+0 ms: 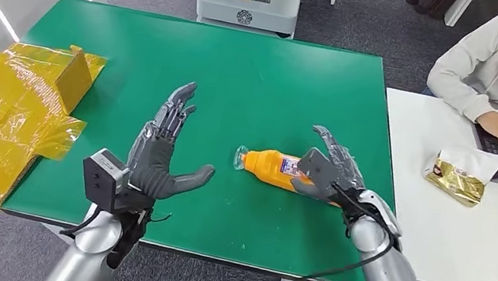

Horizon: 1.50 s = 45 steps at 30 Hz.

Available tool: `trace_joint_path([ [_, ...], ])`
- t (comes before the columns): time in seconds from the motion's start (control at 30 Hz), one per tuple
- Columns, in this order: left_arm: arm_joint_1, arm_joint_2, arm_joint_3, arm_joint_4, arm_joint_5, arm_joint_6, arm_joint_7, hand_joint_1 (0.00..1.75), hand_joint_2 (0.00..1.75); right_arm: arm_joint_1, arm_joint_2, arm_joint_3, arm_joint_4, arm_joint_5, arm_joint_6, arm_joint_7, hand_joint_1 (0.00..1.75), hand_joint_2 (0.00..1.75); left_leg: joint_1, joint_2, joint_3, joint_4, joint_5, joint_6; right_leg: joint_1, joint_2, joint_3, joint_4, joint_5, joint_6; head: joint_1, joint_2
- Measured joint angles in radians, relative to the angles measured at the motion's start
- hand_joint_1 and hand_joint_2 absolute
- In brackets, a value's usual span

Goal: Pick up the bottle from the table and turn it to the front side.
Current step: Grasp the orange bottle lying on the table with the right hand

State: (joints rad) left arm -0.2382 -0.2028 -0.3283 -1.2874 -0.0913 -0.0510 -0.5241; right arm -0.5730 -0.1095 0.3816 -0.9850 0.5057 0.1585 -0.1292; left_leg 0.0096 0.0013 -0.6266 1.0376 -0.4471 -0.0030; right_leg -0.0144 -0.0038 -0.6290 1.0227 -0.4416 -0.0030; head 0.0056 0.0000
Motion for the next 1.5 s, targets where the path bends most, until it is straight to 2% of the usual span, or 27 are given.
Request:
trace_joint_path([
  [0.23, -0.022, 0.011, -0.006, 0.044, 0.026, -0.014, -0.001, 0.00, 1.75, -0.160, -0.045, 0.143, 0.254, 0.040, 0.111, 0.007, 0.00, 1.75, 0.000, 0.000, 0.000, 0.000, -0.001, 0.000, 0.000, 0.000, 0.000, 0.000, 0.000, 0.000, 0.000, 0.000],
  [0.43, -0.030, 0.020, -0.006, 0.073, 0.060, -0.025, -0.003, 0.00, 1.75, -0.214, -0.077, 0.249, 0.337, 0.027, 0.157, 0.012, 0.00, 1.75, 0.000, 0.000, 0.000, 0.000, -0.001, 0.001, 0.000, 0.000, 0.000, 0.000, 0.000, 0.000, 0.000, 0.000],
  [0.5, -0.030, 0.020, -0.006, 0.079, 0.067, -0.026, -0.005, 0.00, 1.75, -0.226, -0.086, 0.275, 0.350, 0.010, 0.163, 0.015, 0.72, 1.75, 0.000, 0.000, 0.000, 0.000, -0.001, 0.001, 0.000, 0.000, 0.000, 0.000, 0.000, 0.001, 0.000, 0.000],
  [0.57, -0.030, 0.021, -0.006, 0.083, 0.072, -0.027, -0.007, 0.00, 1.75, -0.234, -0.093, 0.294, 0.361, -0.004, 0.163, 0.016, 1.59, 1.75, 0.000, 0.000, 0.000, 0.000, -0.001, 0.001, 0.000, 0.000, 0.000, 0.000, 0.000, 0.001, 0.000, 0.000],
  [0.63, -0.030, 0.022, -0.006, 0.086, 0.077, -0.028, -0.008, 0.00, 1.75, -0.241, -0.101, 0.312, 0.371, -0.016, 0.163, 0.015, 1.75, 1.75, 0.000, 0.000, 0.000, 0.000, -0.001, 0.001, 0.000, 0.000, 0.000, 0.000, 0.000, 0.001, 0.000, 0.000],
  [0.97, -0.030, 0.032, -0.006, 0.092, 0.091, -0.029, -0.009, 0.00, 1.75, -0.255, -0.135, 0.374, 0.390, -0.059, 0.156, -0.005, 1.75, 1.75, 0.000, 0.000, 0.000, 0.001, -0.001, 0.001, 0.000, 0.000, 0.000, -0.001, 0.000, 0.001, 0.000, 0.000],
  [1.17, -0.030, 0.037, -0.006, 0.098, 0.096, -0.027, -0.012, 0.00, 1.75, -0.244, -0.148, 0.404, 0.388, -0.111, 0.110, -0.030, 1.75, 1.75, 0.000, 0.000, 0.000, 0.000, -0.001, 0.001, 0.000, 0.000, 0.000, 0.000, 0.000, 0.001, 0.000, 0.000],
  [1.33, -0.029, 0.046, -0.006, 0.098, 0.104, -0.022, -0.020, 0.00, 1.75, -0.211, -0.154, 0.389, 0.359, -0.270, 0.086, -0.096, 1.75, 1.75, 0.000, 0.000, 0.000, 0.000, -0.001, 0.001, 0.000, 0.000, 0.000, 0.000, 0.000, 0.001, 0.000, 0.000],
  [1.5, -0.030, 0.057, -0.006, 0.098, 0.126, -0.006, -0.017, 0.00, 1.75, -0.149, -0.155, 0.340, 0.287, -0.461, 0.119, -0.121, 1.75, 1.75, 0.000, 0.000, 0.000, 0.000, -0.001, 0.001, 0.000, 0.000, 0.000, 0.000, -0.001, 0.000, 0.000, 0.000],
])
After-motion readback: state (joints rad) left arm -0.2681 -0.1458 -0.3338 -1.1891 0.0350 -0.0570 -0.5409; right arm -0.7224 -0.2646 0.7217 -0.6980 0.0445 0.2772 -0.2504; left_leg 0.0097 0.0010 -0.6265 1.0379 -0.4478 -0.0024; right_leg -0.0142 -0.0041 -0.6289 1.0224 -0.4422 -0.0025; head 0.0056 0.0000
